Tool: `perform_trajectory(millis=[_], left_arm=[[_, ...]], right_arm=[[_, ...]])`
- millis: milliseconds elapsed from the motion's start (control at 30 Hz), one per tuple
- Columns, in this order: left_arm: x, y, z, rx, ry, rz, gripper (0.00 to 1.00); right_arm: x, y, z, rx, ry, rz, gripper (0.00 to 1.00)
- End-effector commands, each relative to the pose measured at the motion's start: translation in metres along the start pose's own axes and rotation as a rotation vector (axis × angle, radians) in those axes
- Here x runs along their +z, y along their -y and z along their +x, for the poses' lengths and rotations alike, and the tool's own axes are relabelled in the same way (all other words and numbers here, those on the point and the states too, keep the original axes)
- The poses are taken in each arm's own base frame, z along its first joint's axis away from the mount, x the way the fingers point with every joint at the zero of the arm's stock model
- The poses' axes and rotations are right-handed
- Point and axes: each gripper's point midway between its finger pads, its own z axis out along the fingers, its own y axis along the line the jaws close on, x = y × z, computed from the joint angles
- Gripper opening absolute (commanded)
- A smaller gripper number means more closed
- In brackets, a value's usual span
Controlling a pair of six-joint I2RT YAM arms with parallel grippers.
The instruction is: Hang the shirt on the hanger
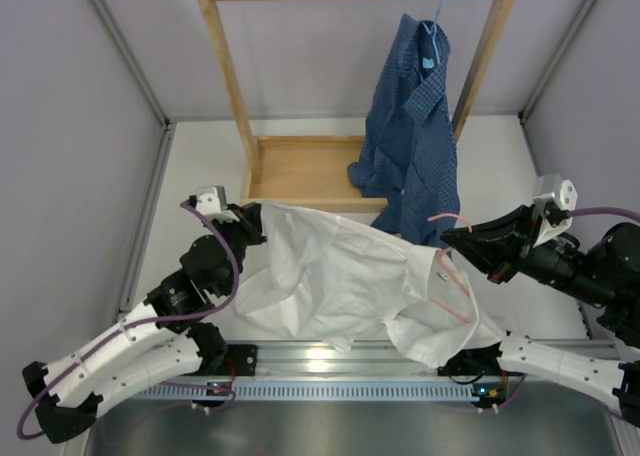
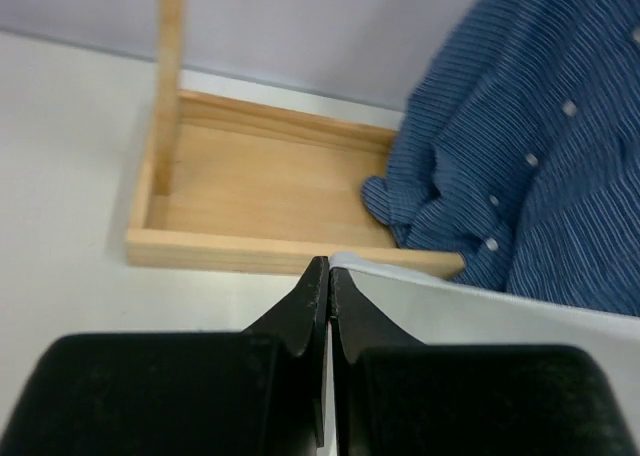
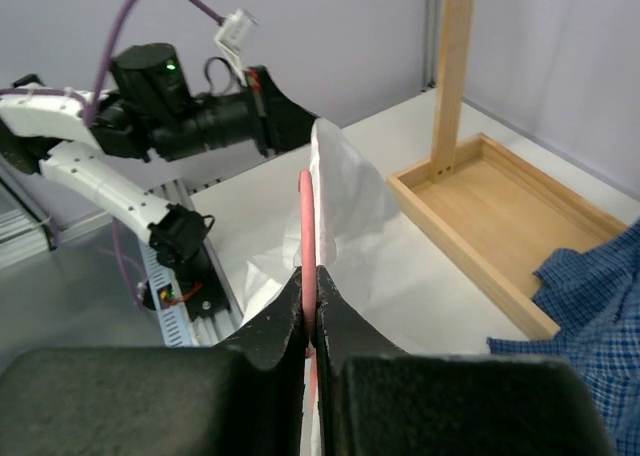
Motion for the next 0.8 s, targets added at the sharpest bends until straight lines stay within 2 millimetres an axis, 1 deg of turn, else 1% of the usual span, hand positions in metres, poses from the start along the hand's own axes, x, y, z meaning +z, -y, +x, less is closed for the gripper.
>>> perform_trajectory(millis=[0,33,133,200,233,367,500,533,600,633,667,700,733,767], left_arm=[[-0.013,-0.052,-0.035,-0.104,0.083,-0.323,0.00],[-0.017,-0.063,-0.039,-0.101,0.101,-0.383,0.00],[-0.024,-0.077,-0.046,-0.129,0.117,-0.464,0.00],[-0.028,-0.085,-0.045,-0.132,0.110,-0.514,0.00],[-0.028,-0.087,-0.050,-0.137,0.119,-0.534,0.00],[-0.031,-0.095,-0.055,-0.137,0.117,-0.583,0.00],[-0.039,-0.117,-0.063,-0.141,0.125,-0.682,0.00],[-0.041,-0.119,-0.064,-0.148,0.130,-0.686,0.00],[-0.039,-0.121,-0.064,-0.150,0.120,-0.671,0.00],[-0.034,-0.116,-0.069,-0.183,0.140,-0.642,0.00],[-0.031,-0.111,-0.068,-0.184,0.139,-0.598,0.00],[-0.026,-0.099,-0.066,-0.162,0.102,-0.520,0.00],[-0.023,-0.091,-0.066,-0.167,0.092,-0.479,0.00],[-0.019,-0.081,-0.073,-0.160,0.096,-0.423,0.00]], right_arm=[[-0.011,0.022,-0.010,-0.004,0.061,0.129,0.00],[-0.013,0.026,-0.011,0.000,0.070,0.150,0.00],[-0.014,0.031,-0.008,0.010,0.070,0.181,0.00],[-0.013,0.033,-0.004,0.009,0.062,0.192,0.00],[-0.014,0.034,-0.003,0.009,0.062,0.194,0.00],[-0.017,0.035,-0.004,0.014,0.071,0.199,0.00],[-0.023,0.040,-0.003,0.033,0.085,0.235,0.00],[-0.023,0.041,-0.001,0.034,0.086,0.237,0.00],[-0.022,0.039,0.000,0.038,0.084,0.228,0.00],[-0.019,0.039,0.003,0.040,0.077,0.224,0.00],[-0.015,0.038,0.005,0.044,0.073,0.217,0.00],[-0.009,0.033,0.007,0.043,0.063,0.189,0.00],[-0.004,0.031,0.005,0.044,0.067,0.174,0.00],[0.002,0.029,0.004,0.044,0.063,0.164,0.00]])
